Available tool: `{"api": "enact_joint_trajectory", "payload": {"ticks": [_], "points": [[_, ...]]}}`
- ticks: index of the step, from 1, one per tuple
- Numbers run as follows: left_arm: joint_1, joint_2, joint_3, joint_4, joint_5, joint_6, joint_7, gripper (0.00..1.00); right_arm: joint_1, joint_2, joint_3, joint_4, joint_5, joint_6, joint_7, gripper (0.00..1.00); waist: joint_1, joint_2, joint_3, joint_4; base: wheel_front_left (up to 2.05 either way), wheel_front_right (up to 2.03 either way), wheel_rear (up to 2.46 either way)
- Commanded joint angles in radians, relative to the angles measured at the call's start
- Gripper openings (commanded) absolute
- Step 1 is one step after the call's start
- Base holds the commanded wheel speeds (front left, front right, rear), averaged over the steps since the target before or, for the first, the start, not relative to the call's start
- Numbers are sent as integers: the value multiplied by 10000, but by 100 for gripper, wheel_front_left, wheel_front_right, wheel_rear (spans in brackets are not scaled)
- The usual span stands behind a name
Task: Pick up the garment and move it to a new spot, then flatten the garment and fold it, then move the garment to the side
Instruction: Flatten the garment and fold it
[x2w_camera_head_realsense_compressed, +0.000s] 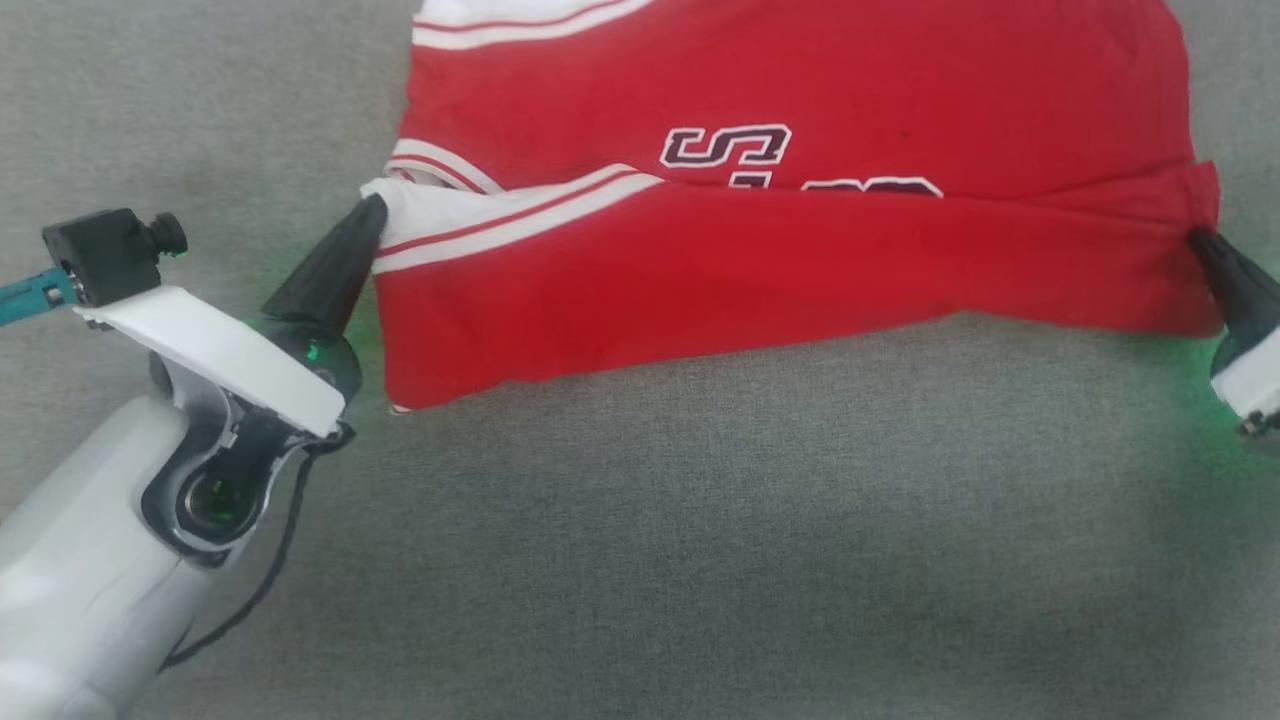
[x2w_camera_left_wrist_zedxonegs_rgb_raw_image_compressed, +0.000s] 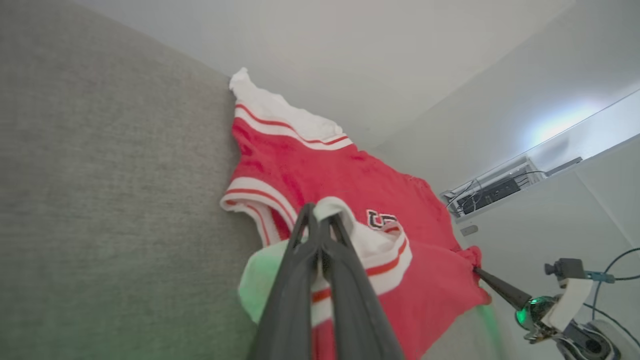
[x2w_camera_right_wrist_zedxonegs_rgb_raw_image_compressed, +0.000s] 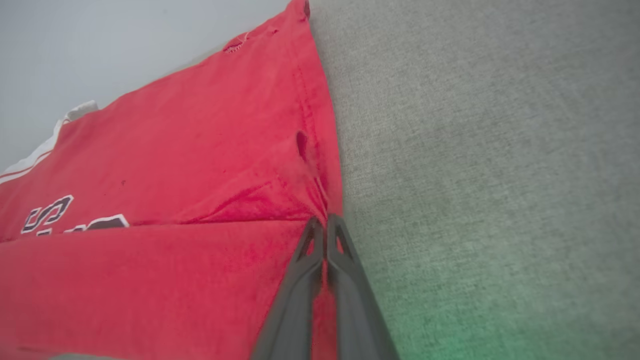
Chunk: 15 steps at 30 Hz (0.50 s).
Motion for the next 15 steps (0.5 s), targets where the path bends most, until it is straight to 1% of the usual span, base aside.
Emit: {"api": "enact_joint_trajectory", "payload": {"ticks": [1,4,9,10,11,12,13,14,15], "points": [[-230,4,-74,343,243,11,-122,0,-226,1,95,157,-71,0,-219,0,0,0,279,-120,0,0,0],[-455,-115,-200,1006,241,11,-255,0,-502,-4,302,498,-94,-2,-527,0,0,0,457,-173,0,0,0],[-704,-140,-720,2004,597,23,-366,0,-776,-37,810,987,-72,-8,-1024,0,0,0,540,-240,0,0,0],[-780,-117,-816,2145,715,25,-387,24,-805,-47,914,1064,-75,-6,-1133,0,0,0,522,-246,0,0,0],[-881,-92,-915,2248,831,25,-403,44,-828,-84,1047,1123,-125,-6,-1232,0,0,0,484,-246,0,0,0],[-951,-60,-994,2333,922,25,-432,99,-829,-135,1198,1174,-192,-6,-1363,12,0,0,433,-245,0,0,0],[-1088,8,-1141,2376,1053,25,-445,100,-796,-180,1316,1220,-221,-6,-1498,35,0,0,357,-242,0,0,0],[-1215,63,-1280,2377,1177,25,-456,100,-728,-252,1434,1241,-259,-6,-1621,48,0,0,260,-229,0,0,0],[-1327,123,-1411,2368,1331,22,-471,100,-652,-319,1540,1248,-258,-6,-1717,100,0,0,154,-218,0,0,0]]}}
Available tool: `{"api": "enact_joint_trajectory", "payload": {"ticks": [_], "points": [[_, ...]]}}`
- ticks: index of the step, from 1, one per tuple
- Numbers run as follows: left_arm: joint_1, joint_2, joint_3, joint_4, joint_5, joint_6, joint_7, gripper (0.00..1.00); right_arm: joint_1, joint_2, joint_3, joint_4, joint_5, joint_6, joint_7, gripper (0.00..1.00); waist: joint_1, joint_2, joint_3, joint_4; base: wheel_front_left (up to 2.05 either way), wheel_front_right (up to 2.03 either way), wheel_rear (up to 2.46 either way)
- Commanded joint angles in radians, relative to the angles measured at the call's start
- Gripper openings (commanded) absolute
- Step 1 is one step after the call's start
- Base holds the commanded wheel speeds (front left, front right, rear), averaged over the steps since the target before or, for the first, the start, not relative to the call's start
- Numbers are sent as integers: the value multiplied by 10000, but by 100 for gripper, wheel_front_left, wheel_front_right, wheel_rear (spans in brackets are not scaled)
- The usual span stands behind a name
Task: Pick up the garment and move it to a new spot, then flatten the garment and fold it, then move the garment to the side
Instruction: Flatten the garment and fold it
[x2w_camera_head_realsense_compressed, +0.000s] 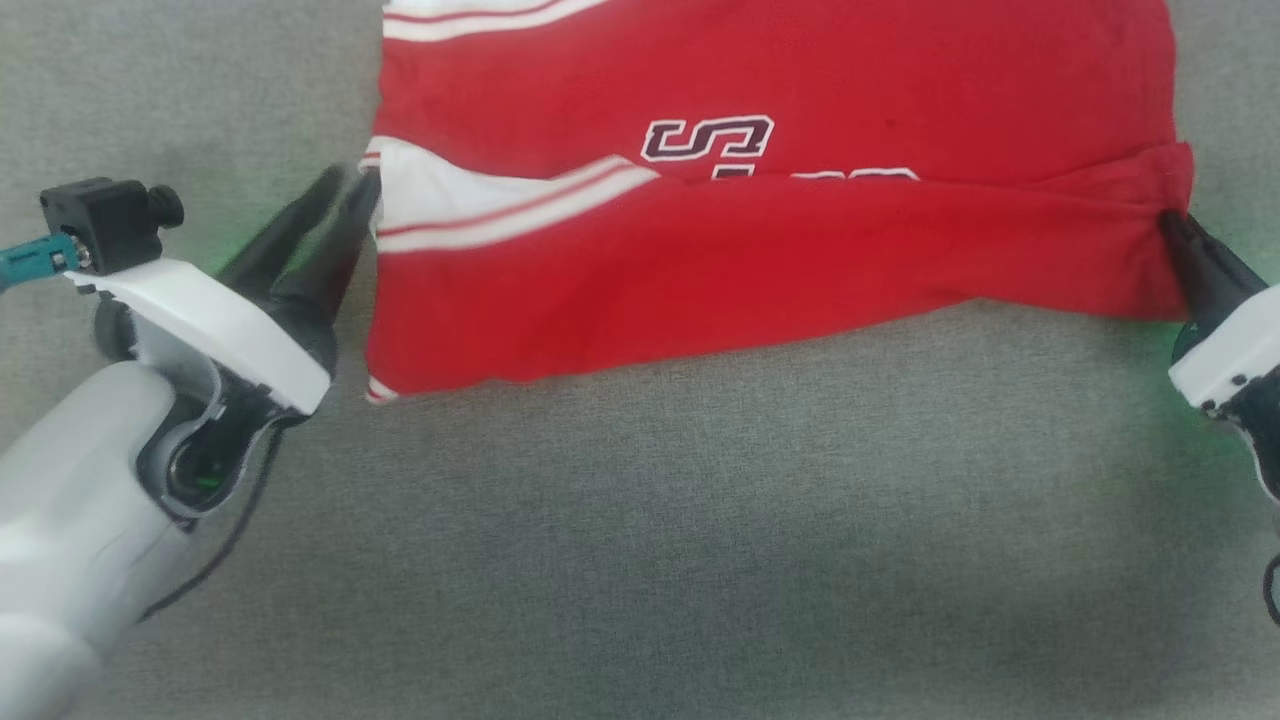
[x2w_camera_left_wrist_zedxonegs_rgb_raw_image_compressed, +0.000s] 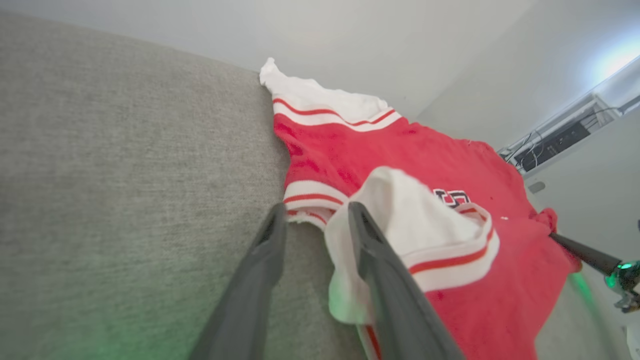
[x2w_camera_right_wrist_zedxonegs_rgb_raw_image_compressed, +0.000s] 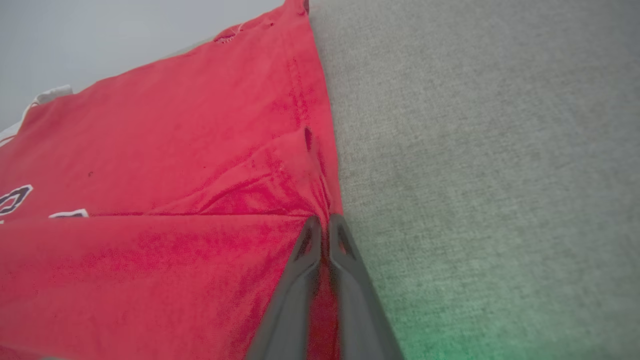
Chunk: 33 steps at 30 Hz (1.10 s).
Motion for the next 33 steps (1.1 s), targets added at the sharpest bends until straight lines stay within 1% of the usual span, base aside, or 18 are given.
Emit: {"api": "enact_joint_trajectory", "payload": {"ticks": [1,3,5,8,9,12,13,15,18,21,22,24,28,33], "points": [[-141,267,-295,176,360,35,-33,100,209,-102,192,41,-48,-13,-161,100,0,0,-285,37,0,0,0],[-558,623,-894,370,1248,26,17,100,331,-226,311,18,19,-13,-339,100,0,0,-588,79,0,0,0],[-854,696,-1301,388,1584,24,162,100,451,-331,322,-43,122,-13,-448,100,0,0,-905,138,0,0,0],[-1300,1072,-1725,326,2022,26,634,100,669,-519,221,-164,240,-13,-616,100,0,0,-1359,239,0,0,0],[-1435,1102,-1807,221,1968,26,884,100,722,-555,173,-228,257,-11,-637,100,0,0,-1484,277,0,0,0],[-1633,1181,-2061,-185,1494,38,2249,100,929,-708,-27,-482,324,-9,-714,100,0,0,-1809,405,0,0,0],[-1633,1181,-2061,-185,1494,38,2249,100,929,-708,-27,-482,324,-9,-714,100,0,0,-1809,405,0,0,0],[-1609,1261,-2206,-560,961,218,3409,100,1052,-754,-116,-680,337,-9,-666,100,0,0,-1922,473,0,0,0],[-1555,1392,-2464,-1404,140,602,5122,100,1202,-744,-219,-948,307,-8,-493,100,0,0,-1941,501,0,0,0],[-1467,1587,-2687,-2155,-426,1085,6348,100,1256,-661,-261,-1197,232,-8,-402,100,0,0,-1816,413,0,0,0],[-1393,1754,-2811,-2401,-573,1349,6804,100,1243,-557,-217,-1361,196,-8,-364,100,0,0,-1672,281,0,0,0],[-1222,1772,-2874,-2452,-780,1549,7053,100,1218,-488,-170,-1455,153,-8,-305,100,0,0,-1518,108,0,0,0],[-1044,1868,-3056,-2169,-957,1705,7444,100,1129,-365,-117,-1581,120,-8,-223,100,0,0,-1177,-243,0,0,0],[-775,1646,-3139,-1615,-1341,1433,7705,100,1053,-389,-215,-1703,112,-8,-193,100,0,0,-852,-474,0,0,0]]}}
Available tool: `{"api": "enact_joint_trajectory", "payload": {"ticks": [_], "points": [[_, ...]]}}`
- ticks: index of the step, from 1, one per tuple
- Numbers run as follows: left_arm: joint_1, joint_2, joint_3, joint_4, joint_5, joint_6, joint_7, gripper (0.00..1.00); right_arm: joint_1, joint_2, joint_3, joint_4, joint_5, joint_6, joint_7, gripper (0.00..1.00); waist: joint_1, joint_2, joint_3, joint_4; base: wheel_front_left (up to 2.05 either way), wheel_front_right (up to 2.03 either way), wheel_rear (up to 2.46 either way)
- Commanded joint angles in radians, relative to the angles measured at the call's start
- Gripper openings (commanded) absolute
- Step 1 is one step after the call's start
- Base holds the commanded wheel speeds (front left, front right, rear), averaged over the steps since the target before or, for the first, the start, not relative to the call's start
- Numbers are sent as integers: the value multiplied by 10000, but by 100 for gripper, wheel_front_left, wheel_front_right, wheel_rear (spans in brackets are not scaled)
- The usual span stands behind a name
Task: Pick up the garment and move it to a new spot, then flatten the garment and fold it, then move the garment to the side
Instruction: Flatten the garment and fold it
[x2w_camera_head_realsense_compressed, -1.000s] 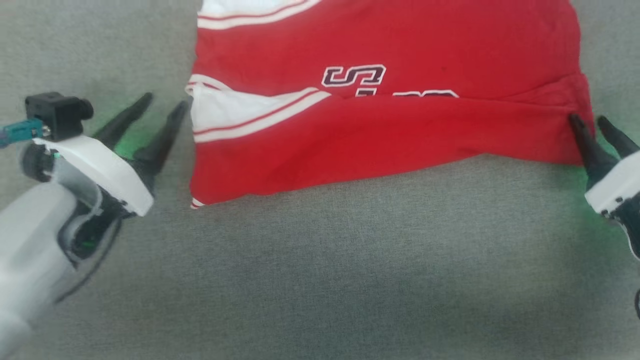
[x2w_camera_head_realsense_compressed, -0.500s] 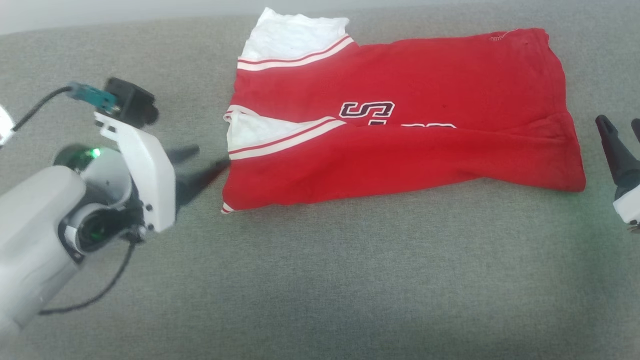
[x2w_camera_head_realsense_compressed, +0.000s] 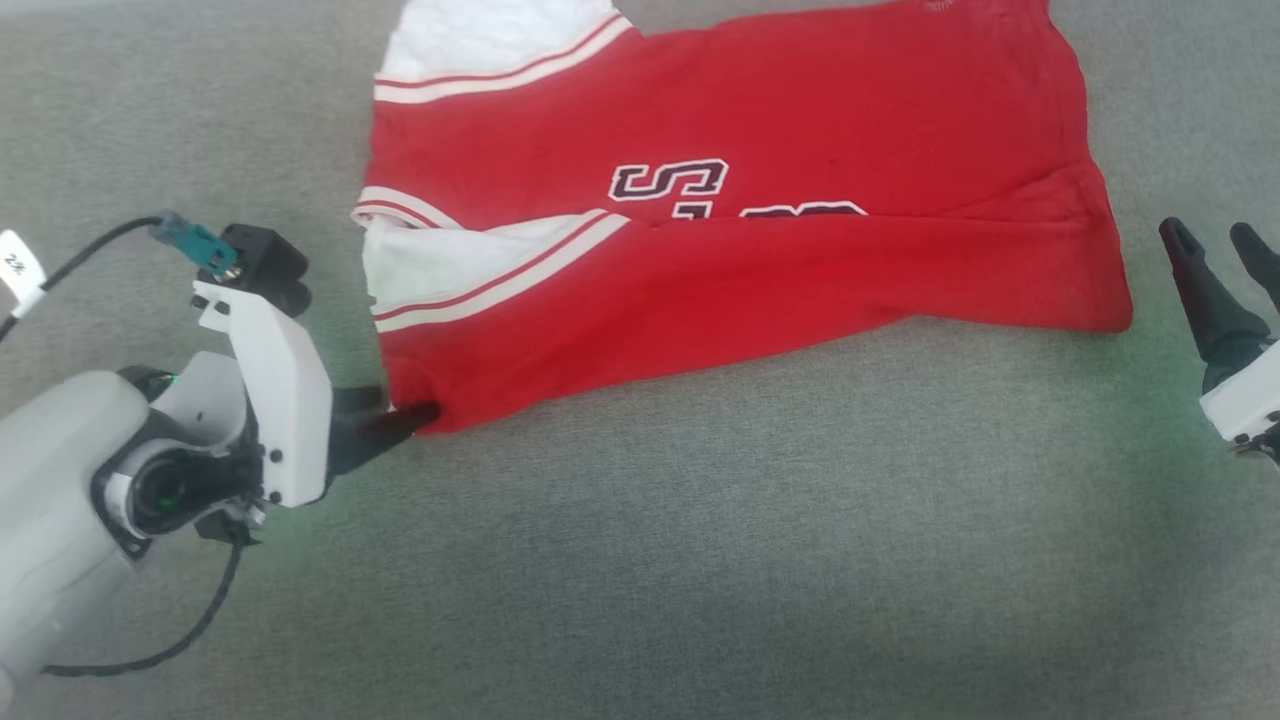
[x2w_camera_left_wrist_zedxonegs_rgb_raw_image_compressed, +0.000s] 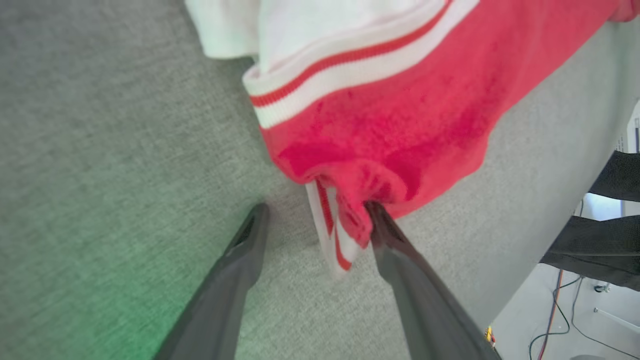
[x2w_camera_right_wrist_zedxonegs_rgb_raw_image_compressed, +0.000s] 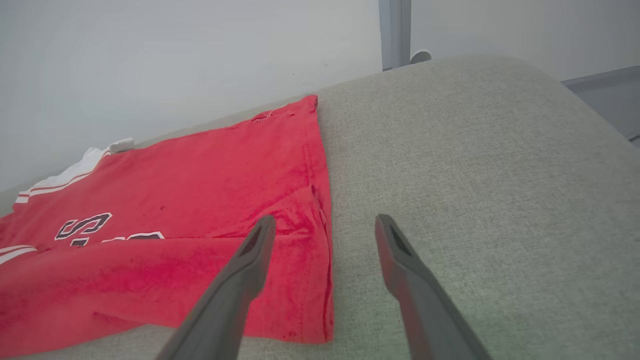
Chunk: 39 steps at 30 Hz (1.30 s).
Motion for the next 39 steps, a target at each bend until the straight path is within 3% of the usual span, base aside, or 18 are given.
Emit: {"api": "enact_joint_trajectory", "payload": {"ticks": [1,2,3,5,10,18,26,27,28,30,36,39], "points": [[354,-243,-250,282,-43,15,138,83,-87,6,-24,-78,-34,0,17,100,0,-1,145,-111,0,0,0],[394,-302,-299,371,-90,-76,209,51,-84,-5,-34,-74,-53,0,33,100,0,-1,170,-121,0,0,0],[448,-366,-366,426,-154,-180,315,37,-83,-27,-31,-87,-72,0,61,100,0,-1,189,-126,0,0,0],[544,-503,-347,530,-370,-397,382,0,-74,-88,47,-146,-94,0,179,100,0,-1,203,-119,0,0,0],[475,-651,-179,655,-434,-682,231,0,32,-701,628,-452,-318,0,1100,100,0,-1,162,26,0,0,0],[248,-866,-140,562,-186,-934,-28,0,-372,-1930,1937,-772,-225,0,4398,100,0,-1,285,335,0,0,0],[185,-1236,-192,647,-8,-1063,-238,0,-1036,-1819,2122,-131,-301,0,5585,100,0,-1,618,699,0,0,0],[163,-1293,-192,665,1,-1092,-277,0,-1053,-1788,2110,2,-294,-2,5655,87,0,-1,647,757,0,0,0],[139,-1343,-170,702,13,-1098,-301,0,-1043,-1775,2141,81,-262,-2,5745,47,0,-1,661,801,0,0,0],[101,-1439,-168,782,62,-1163,-382,0,-1020,-1791,2172,180,-192,0,5858,0,0,-1,663,879,0,0,0],[398,-1591,-70,865,-22,-1271,-801,0,-615,-2012,1958,275,-20,-6,5732,0,0,-1,243,1009,0,0,0],[662,-1349,31,613,-145,-1313,-1089,0,-286,-2169,1857,141,50,-6,5593,0,0,-1,-135,1061,0,0,0]]}}
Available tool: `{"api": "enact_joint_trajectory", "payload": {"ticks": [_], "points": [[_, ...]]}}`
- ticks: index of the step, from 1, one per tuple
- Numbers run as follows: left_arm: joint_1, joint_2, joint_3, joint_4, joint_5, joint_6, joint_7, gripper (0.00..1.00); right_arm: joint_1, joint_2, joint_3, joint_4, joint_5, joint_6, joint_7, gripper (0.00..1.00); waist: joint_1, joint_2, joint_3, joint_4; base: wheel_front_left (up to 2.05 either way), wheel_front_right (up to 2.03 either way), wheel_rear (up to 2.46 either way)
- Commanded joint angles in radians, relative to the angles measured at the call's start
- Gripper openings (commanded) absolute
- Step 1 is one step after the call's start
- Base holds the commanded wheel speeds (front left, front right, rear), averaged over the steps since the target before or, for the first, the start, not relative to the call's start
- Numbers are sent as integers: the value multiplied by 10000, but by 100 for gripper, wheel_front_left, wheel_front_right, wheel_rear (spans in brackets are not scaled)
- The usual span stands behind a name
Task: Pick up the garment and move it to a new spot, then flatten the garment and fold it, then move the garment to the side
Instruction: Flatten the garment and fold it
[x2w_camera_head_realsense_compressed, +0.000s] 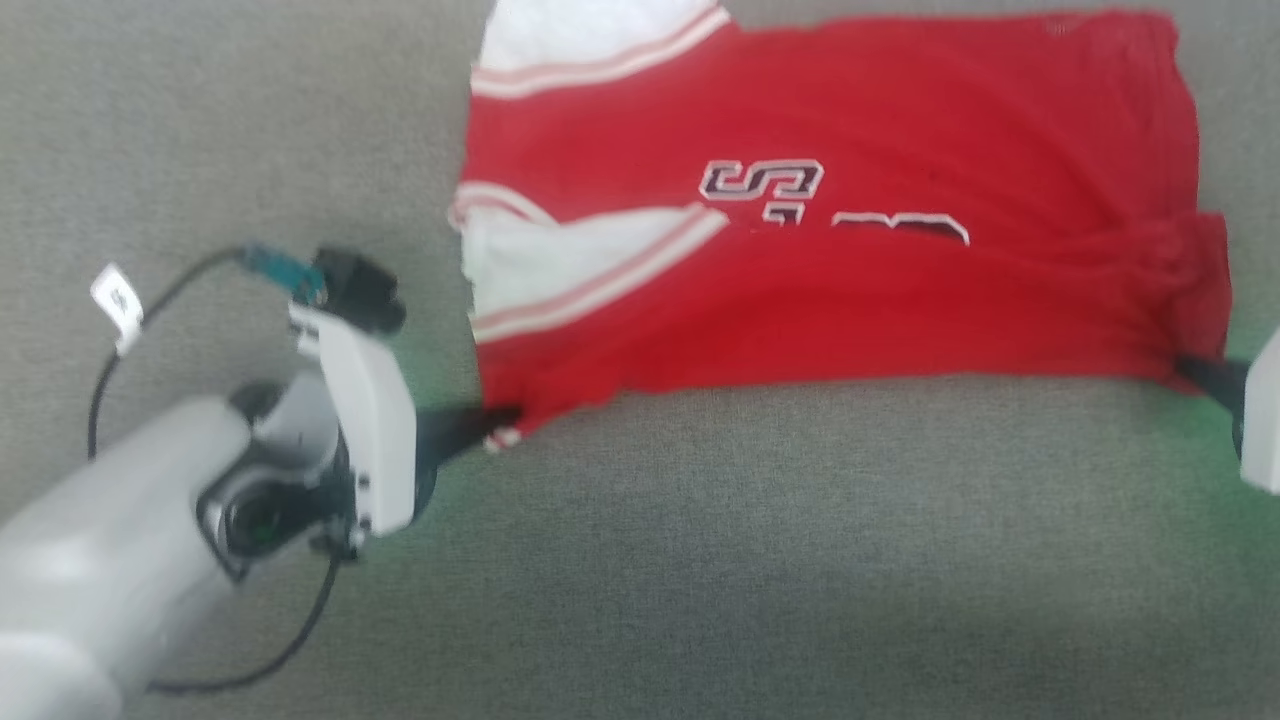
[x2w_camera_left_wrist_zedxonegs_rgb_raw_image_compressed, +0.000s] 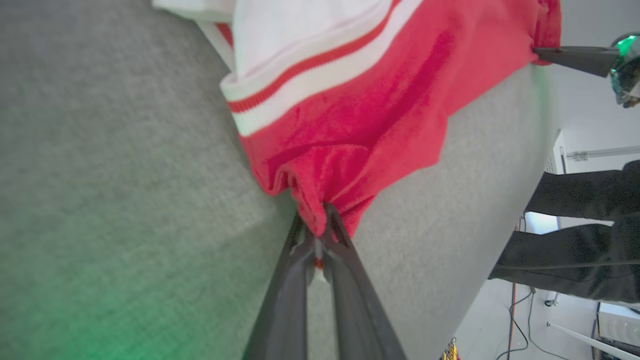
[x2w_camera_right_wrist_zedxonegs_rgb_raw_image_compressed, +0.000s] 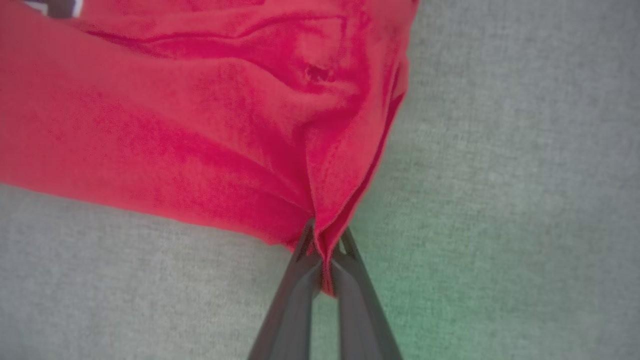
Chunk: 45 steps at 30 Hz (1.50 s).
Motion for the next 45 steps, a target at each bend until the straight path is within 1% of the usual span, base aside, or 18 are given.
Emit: {"api": "enact_joint_trajectory", "payload": {"ticks": [1,6,13,16,17,18,19,20,24,25,29,32,34,37,38,41,42,45], "points": [[484,156,-147,-136,-69,-26,-100,0,411,-96,-8,-10,68,-14,-17,0,0,0,-362,66,0,0,0],[1332,895,-132,-1235,-143,-36,-625,0,1426,-467,-129,-577,339,-13,88,0,0,0,-885,197,0,0,0],[2701,1975,-230,-3214,-275,572,-1418,0,3314,-986,-560,-1696,603,-14,86,0,0,0,-1136,382,0,0,0],[3099,2193,-283,-3790,-287,807,-1712,0,3841,-986,-897,-2047,651,-14,-26,0,0,0,-1137,406,0,0,0],[3162,2233,-247,-3890,-269,863,-1837,4,3940,-923,-1046,-2135,568,-14,-143,8,0,0,-1140,409,0,0,0],[3201,2251,-193,-3920,-223,952,-1969,38,4012,-876,-1177,-2208,454,-13,-321,33,0,0,-1148,418,0,0,0],[3210,2261,-132,-3911,-141,1041,-2123,82,4055,-814,-1299,-2336,334,-13,-564,82,0,0,-1154,429,0,0,0],[3205,2255,-63,-3882,-110,1109,-2272,100,4073,-726,-1446,-2427,226,-14,-841,100,0,0,-1162,428,0,0,0],[3196,2454,264,-3802,-68,1268,-2795,100,4102,-499,-1804,-2771,-362,-13,-1901,100,0,0,-1273,287,0,0,0],[3196,2454,264,-3802,-68,1268,-2795,100,4102,-499,-1804,-2771,-362,-13,-1901,100,0,0,-1273,287,0,0,0],[3042,2768,761,-3583,29,1520,-3523,100,3821,-220,-1766,-3146,-885,-13,-2957,100,0,0,-1378,-35,0,0,0],[2760,2861,1165,-3121,228,1688,-4070,100,3456,254,-1598,-3240,-1260,-8,-3839,100,0,0,-1414,-329,0,0,0],[2412,2834,1326,-2701,657,1794,-4363,100,3128,681,-1526,-3220,-1527,-8,-4519,100,0,0,-1408,-551,0,0,0],[1798,2502,1611,-1855,1139,1965,-4845,100,2639,1256,-1149,-3296,-1935,-8,-5683,100,0,0,-1328,-921,0,0,0],[1585,2327,1706,-1538,1125,1975,-4927,100,2514,1476,-1012,-3279,-2006,-8,-6066,100,0,0,-1280,-1053,0,0,0],[749,1930,1951,-496,1302,1794,-4984,100,2174,1967,-709,-3051,-2316,-8,-7016,100,0,0,-1110,-1462,0,0,0],[189,1630,1910,211,1555,1669,-4816,100,1985,2277,-511,-2941,-2423,-8,-7471,100,0,0,-973,-1759,0,0,0],[-706,1180,1772,1272,1839,1420,-4320,100,1789,2609,-406,-2729,-2507,-10,-8014,100,0,0,-777,-2154,0,0,0]]}}
